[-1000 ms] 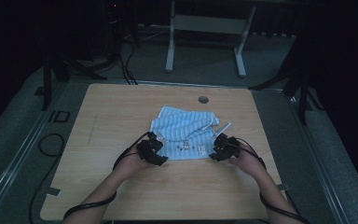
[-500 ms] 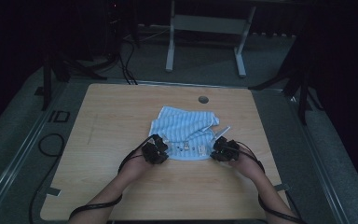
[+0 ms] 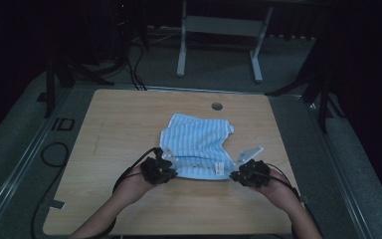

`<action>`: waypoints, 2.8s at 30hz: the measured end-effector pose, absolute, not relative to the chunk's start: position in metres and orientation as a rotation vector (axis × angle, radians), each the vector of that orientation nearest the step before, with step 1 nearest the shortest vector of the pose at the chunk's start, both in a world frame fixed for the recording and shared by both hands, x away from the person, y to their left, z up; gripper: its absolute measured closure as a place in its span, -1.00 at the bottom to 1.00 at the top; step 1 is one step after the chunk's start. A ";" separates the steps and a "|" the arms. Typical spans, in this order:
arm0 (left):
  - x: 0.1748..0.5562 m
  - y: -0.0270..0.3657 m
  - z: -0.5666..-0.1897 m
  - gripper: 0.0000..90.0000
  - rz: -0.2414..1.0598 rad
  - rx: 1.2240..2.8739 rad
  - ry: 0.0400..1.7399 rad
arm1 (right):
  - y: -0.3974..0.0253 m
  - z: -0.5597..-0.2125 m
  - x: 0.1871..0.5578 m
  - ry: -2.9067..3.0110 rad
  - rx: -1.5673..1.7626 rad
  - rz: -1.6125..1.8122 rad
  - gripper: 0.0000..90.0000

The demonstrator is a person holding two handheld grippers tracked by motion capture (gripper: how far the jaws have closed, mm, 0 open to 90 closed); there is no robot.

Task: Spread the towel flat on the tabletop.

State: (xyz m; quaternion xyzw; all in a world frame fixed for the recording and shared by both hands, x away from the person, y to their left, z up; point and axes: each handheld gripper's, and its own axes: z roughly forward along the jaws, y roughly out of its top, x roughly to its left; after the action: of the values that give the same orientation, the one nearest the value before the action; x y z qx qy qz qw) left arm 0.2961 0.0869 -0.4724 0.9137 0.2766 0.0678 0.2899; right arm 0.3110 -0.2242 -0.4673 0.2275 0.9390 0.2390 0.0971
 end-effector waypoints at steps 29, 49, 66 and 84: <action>0.287 0.089 -0.500 0.32 0.140 2.490 0.750 | -0.242 -0.484 0.289 2.771 0.764 0.712 0.62; 0.365 0.087 -0.531 0.42 0.242 2.510 0.927 | -0.221 -0.524 0.404 2.782 0.949 0.555 0.69; 0.332 0.091 -0.519 0.82 0.117 2.523 0.862 | -0.228 -0.514 0.359 2.832 0.874 0.562 0.92; 0.356 0.069 -0.517 0.20 0.182 2.526 0.872 | -0.226 -0.511 0.391 2.726 1.026 0.632 0.80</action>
State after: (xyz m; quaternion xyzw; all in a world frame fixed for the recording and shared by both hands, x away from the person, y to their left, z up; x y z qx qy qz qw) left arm 0.3557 0.0693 -0.5174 0.9179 0.3168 0.0661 0.2295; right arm 0.3906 -0.2264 -0.5112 0.3431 0.9117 0.2112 0.0806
